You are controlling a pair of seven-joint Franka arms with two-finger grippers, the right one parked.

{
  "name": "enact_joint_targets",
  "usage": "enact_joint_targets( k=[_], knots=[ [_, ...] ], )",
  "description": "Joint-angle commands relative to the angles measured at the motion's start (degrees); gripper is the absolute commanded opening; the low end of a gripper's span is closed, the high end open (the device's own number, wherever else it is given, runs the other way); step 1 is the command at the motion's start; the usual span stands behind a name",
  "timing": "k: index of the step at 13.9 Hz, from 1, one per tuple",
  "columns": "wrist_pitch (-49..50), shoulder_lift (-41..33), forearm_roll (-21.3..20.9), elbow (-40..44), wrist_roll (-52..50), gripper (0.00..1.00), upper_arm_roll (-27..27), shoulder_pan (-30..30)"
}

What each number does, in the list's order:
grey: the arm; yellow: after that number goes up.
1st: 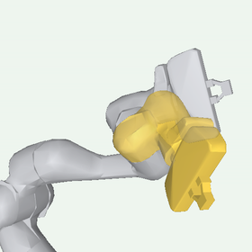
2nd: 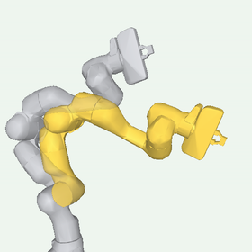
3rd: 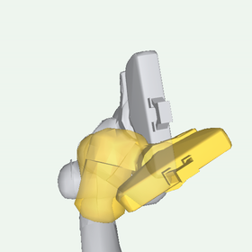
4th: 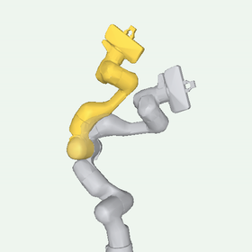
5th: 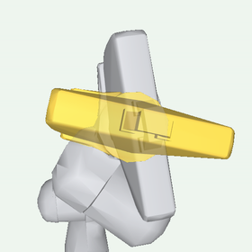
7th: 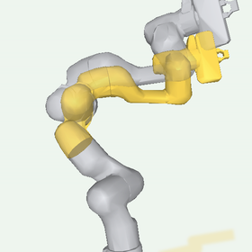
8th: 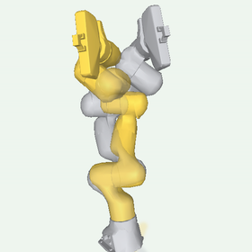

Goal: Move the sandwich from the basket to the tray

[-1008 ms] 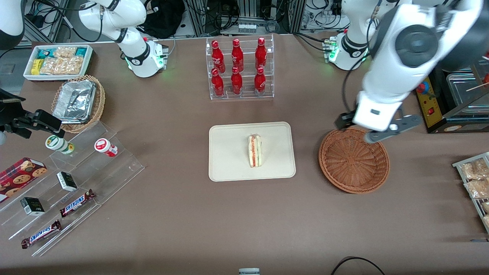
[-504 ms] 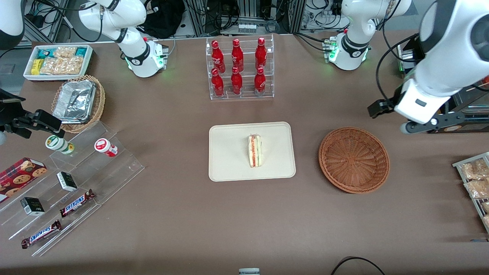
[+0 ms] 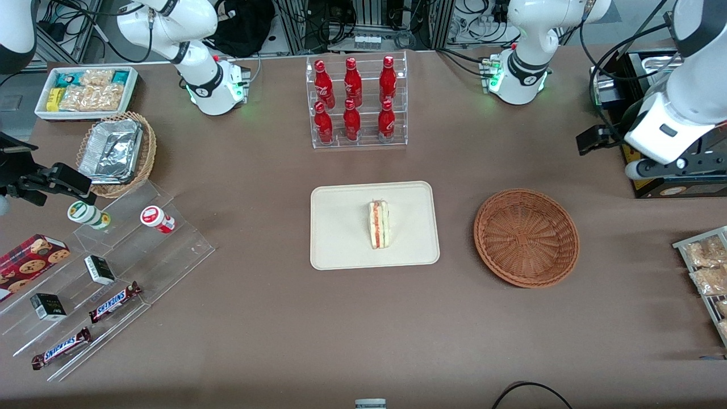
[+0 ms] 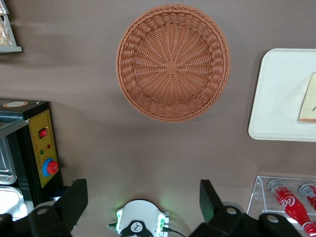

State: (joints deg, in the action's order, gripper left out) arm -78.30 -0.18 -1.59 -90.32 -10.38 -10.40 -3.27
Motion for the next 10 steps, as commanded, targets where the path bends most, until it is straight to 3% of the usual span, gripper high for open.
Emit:
enact_joint_targets(
  k=[1,10],
  knots=[
    [-0.01,-2.99,1.24,-2.67,2.73,1.0,1.25,-0.59],
    [-1.86,0.17,-1.05,1.98,3.0,1.0,1.26,-0.94]
  ],
)
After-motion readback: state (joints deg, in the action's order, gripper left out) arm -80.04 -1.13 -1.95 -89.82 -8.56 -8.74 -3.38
